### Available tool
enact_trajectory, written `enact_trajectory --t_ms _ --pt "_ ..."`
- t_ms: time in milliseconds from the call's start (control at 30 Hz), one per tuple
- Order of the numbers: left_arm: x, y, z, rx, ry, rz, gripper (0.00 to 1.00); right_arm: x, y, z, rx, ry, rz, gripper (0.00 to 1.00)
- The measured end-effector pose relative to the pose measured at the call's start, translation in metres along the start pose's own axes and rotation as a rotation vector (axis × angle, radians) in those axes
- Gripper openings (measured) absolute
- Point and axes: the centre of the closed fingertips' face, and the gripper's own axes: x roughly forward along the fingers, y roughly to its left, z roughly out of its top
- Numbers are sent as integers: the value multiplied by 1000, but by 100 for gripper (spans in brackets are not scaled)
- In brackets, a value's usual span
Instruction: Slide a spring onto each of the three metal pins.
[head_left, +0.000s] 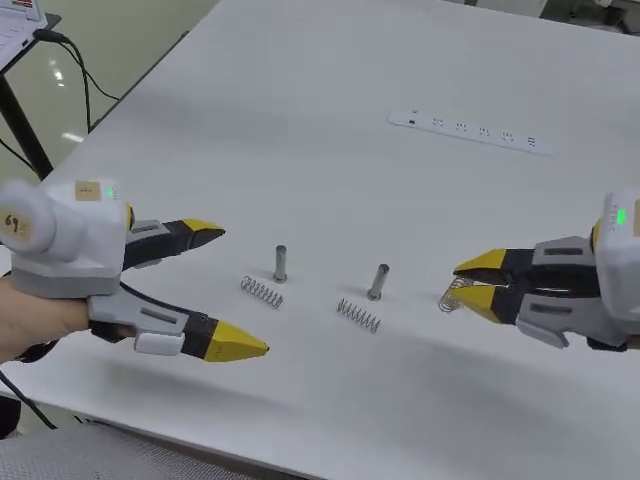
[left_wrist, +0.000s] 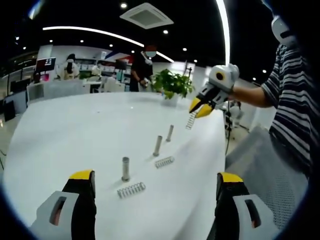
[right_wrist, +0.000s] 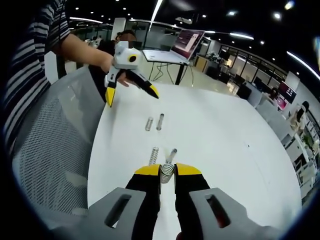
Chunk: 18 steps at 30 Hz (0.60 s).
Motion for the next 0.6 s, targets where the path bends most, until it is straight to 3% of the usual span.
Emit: enact_trajectory --t_ms 367,600 --pt "-4 2 5 1 -14 12 98 -14 -41 -13 46 17 -98 6" --pt "-5 5 4 -7 -18 22 98 -12 -53 -16 65 20 -115 7"
